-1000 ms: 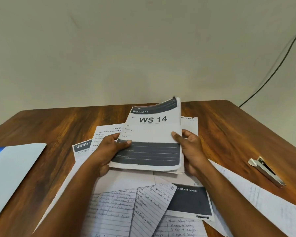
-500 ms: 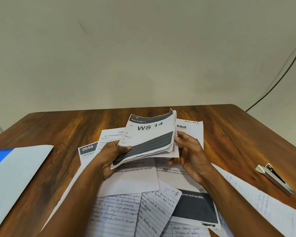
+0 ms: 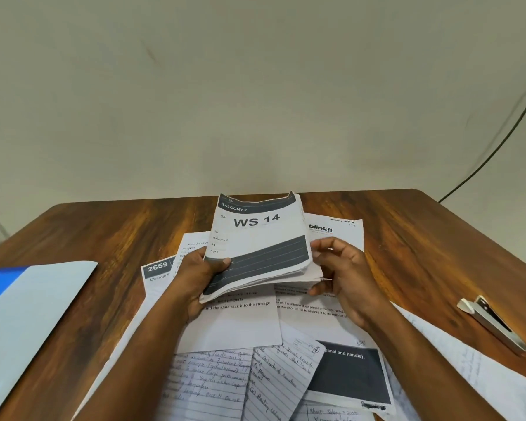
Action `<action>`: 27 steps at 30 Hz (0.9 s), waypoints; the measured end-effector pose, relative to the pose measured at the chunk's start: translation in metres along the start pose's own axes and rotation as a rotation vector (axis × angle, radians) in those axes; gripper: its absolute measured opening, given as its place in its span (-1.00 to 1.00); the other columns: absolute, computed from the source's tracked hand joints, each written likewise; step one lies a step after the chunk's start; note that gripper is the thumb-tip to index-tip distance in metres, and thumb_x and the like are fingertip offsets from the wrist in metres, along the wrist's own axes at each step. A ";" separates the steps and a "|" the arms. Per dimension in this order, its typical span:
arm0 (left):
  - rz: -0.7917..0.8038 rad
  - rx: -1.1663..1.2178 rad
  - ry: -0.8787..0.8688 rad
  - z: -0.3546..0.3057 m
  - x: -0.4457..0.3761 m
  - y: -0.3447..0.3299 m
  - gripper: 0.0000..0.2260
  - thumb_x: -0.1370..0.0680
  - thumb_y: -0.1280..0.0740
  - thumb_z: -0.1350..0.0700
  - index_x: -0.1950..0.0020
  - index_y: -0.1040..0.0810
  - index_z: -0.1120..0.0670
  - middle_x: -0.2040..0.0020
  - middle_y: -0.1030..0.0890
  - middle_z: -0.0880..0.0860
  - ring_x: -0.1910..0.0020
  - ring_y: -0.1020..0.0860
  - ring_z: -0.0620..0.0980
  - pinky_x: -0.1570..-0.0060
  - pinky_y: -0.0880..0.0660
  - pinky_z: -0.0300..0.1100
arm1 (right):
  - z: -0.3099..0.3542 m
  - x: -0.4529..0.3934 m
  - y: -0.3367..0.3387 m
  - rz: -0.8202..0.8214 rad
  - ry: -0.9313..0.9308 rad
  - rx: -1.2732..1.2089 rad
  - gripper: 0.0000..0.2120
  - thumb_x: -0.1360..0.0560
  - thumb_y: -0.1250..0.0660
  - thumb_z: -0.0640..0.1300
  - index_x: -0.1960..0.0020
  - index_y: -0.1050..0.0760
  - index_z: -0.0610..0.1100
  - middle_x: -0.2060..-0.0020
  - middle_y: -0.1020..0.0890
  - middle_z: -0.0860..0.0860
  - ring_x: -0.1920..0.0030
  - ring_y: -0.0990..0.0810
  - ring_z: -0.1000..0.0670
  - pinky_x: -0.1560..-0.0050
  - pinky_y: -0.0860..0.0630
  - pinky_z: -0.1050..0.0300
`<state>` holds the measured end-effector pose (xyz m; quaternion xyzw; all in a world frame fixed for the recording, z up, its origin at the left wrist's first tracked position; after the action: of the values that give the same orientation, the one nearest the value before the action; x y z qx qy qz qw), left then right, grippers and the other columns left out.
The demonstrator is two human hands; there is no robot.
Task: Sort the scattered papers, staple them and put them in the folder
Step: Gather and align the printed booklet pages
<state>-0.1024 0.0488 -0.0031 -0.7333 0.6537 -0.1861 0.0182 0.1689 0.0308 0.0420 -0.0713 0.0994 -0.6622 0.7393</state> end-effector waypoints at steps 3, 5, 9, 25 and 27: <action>-0.079 -0.051 -0.120 -0.008 0.000 0.003 -0.68 -0.61 -0.42 0.34 -0.33 -0.58 0.11 -0.16 -0.75 0.16 -0.08 -0.74 0.20 -0.05 -0.69 0.10 | -0.004 0.002 -0.003 0.012 -0.057 -0.022 -0.71 -0.67 -0.28 -0.08 -0.21 -0.63 -0.26 -0.08 -0.70 -0.29 0.08 -0.71 -0.38 0.40 -0.66 -0.02; -0.126 -0.077 -0.183 -0.011 0.001 0.004 -0.66 -0.60 -0.44 0.32 -0.34 -0.57 0.08 -0.17 -0.75 0.12 -0.09 -0.74 0.16 -0.09 -0.69 0.13 | -0.007 0.003 -0.005 0.055 -0.093 -0.016 -0.68 -0.65 -0.31 -0.05 -0.26 -0.61 -0.25 -0.09 -0.72 -0.23 0.04 -0.73 -0.36 0.42 -0.65 0.03; -0.207 -0.093 -0.293 -0.020 0.005 0.007 -0.62 -0.59 -0.47 0.28 -0.36 -0.55 0.00 -0.21 -0.73 0.07 -0.17 -0.71 0.17 -0.20 -0.63 0.27 | -0.008 0.002 -0.006 0.091 -0.115 -0.052 -0.74 -0.64 -0.33 -0.08 -0.16 -0.61 -0.26 -0.09 -0.72 -0.24 0.11 -0.74 -0.26 0.43 -0.63 0.05; -0.326 -0.300 -0.535 -0.038 0.025 -0.003 -0.47 -0.63 -0.44 0.17 -0.57 -0.37 0.02 -0.41 -0.58 0.06 -0.31 -0.62 0.10 -0.21 -0.65 0.21 | -0.013 0.001 0.004 -0.026 -0.082 0.036 -0.76 -0.48 -0.50 -0.20 -0.09 -0.65 -0.32 0.02 -0.73 -0.26 0.21 -0.73 -0.12 0.43 -0.63 0.10; -0.343 -0.316 -0.563 -0.038 0.026 -0.003 -0.48 -0.64 -0.42 0.17 -0.58 -0.36 0.04 -0.42 -0.57 0.06 -0.33 -0.59 0.09 -0.17 -0.67 0.07 | -0.013 0.000 0.010 -0.126 -0.054 0.091 -0.85 -0.51 -0.50 -0.26 -0.01 -0.64 -0.33 0.10 -0.74 -0.28 0.26 -0.73 -0.15 0.39 -0.67 0.04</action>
<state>-0.1087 0.0325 0.0397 -0.8486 0.5112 0.1259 0.0523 0.1756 0.0325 0.0274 -0.0616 0.0447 -0.7089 0.7012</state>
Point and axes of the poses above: each hand's wrist, its own x-axis away from the middle knuckle, its own y-axis out of the back of the hand, z = x × y, the point moved 7 cm from there along -x, towards the middle knuckle
